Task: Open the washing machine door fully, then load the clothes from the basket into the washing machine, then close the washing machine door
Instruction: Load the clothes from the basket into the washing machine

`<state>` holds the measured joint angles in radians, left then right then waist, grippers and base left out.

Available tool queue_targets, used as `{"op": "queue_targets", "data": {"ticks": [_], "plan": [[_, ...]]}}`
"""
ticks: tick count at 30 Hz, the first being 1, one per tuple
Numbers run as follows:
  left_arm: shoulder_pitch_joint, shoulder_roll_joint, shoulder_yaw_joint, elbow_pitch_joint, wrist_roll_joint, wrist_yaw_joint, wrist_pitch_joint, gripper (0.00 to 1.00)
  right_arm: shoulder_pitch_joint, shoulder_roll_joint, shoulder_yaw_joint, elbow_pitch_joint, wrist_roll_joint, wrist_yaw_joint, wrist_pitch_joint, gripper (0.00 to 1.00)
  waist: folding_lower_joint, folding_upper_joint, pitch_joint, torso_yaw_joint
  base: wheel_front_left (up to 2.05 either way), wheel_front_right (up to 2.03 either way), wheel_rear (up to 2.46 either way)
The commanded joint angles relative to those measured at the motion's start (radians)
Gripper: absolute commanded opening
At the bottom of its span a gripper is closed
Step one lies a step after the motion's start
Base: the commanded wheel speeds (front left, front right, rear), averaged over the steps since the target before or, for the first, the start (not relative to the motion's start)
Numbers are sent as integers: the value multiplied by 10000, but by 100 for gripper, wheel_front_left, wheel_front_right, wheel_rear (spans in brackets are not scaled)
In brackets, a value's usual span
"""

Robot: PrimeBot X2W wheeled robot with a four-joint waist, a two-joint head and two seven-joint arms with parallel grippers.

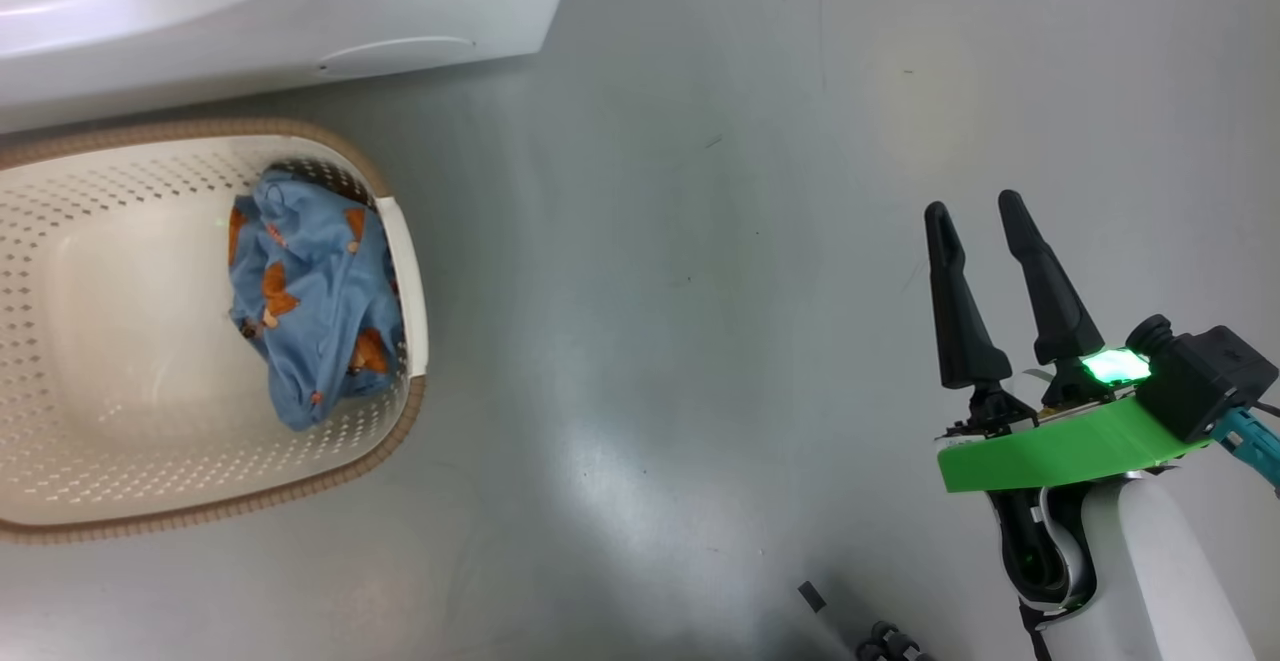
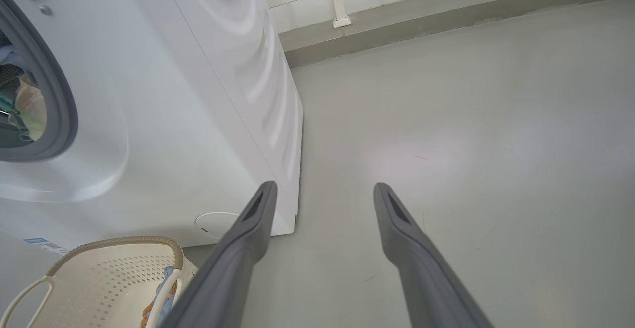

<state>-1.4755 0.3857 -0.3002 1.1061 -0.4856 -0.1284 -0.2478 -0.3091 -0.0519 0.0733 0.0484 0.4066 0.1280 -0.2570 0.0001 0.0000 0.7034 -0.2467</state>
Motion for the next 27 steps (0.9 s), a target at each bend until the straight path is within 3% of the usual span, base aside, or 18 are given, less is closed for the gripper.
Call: {"op": "queue_targets", "data": {"ticks": [1,17,27], "plan": [[-156,381,-106,-183,-292,-22,-37,100,158,8,122,-221,-12,27,-48,100,-1,0,-7,66,0,0,0],[1057,434,-1270,-1000,-2268,-22,-124,100,238,-99,-135,-328,-81,27,-48,100,-1,0,-122,537,0,0,0],[2448,562,-297,-2594,-2011,-23,-137,100,284,-225,-295,-405,-130,27,-48,100,-1,0,-199,798,0,0,0]]}}
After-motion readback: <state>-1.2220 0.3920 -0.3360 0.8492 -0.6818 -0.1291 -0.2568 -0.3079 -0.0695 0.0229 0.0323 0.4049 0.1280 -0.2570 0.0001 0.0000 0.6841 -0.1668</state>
